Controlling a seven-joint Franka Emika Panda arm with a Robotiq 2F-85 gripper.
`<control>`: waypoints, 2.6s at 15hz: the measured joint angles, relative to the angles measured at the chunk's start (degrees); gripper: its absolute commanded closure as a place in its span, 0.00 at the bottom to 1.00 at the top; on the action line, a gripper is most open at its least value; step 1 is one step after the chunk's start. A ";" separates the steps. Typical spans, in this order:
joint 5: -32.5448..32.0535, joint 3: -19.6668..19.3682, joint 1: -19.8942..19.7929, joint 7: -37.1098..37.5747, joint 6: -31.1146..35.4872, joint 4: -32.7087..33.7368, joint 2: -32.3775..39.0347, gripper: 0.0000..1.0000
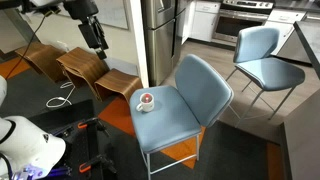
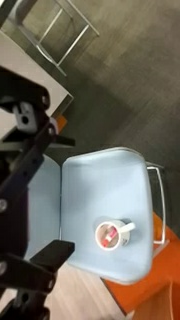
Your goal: Place the marker on the seat of the chair
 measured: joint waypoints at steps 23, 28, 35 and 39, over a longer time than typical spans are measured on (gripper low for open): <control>0.11 -1.04 0.99 -5.01 16.24 3.95 18.41 0.00; -0.04 -1.45 4.26 -10.49 28.30 9.56 37.78 0.00; -3.28 -2.67 7.19 -12.07 39.61 18.83 59.28 0.00; -3.07 -3.51 7.79 -14.34 42.93 21.40 67.25 0.00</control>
